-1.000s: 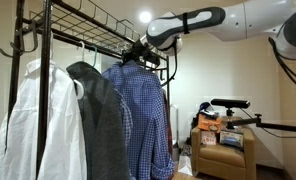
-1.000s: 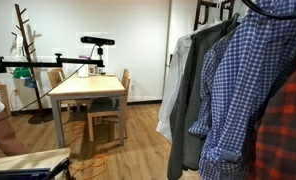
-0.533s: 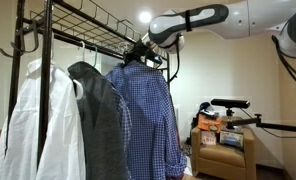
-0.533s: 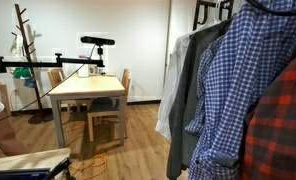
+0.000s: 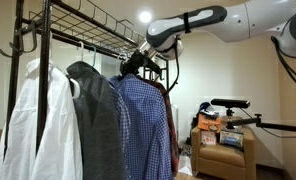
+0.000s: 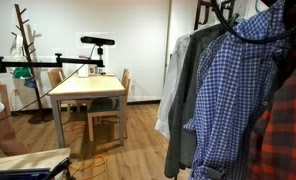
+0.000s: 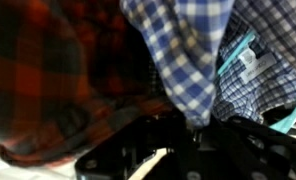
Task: Unhang the blue checkered shirt on the right side of the rail, hang the blue checkered shirt back on the rail
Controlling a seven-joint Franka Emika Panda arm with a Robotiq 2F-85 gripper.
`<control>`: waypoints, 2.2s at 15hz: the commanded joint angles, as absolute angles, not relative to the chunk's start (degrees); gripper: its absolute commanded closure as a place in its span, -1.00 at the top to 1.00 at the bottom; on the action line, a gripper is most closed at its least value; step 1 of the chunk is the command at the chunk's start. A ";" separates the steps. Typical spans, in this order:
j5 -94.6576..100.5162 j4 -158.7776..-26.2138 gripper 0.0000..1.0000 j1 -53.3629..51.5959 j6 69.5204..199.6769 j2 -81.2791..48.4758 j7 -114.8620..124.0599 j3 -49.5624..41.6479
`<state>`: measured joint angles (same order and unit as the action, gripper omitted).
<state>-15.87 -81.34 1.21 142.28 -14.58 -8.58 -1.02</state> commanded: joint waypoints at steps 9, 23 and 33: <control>-14.94 -93.86 -0.82 2.07 136.71 -7.14 -8.13 -1.04; -21.62 -116.04 -0.83 1.24 159.35 2.00 -7.14 -0.54; -16.67 -114.14 -0.83 0.64 191.47 -1.32 -6.86 -0.78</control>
<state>-19.01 -117.37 0.74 186.38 -0.74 -6.27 -0.57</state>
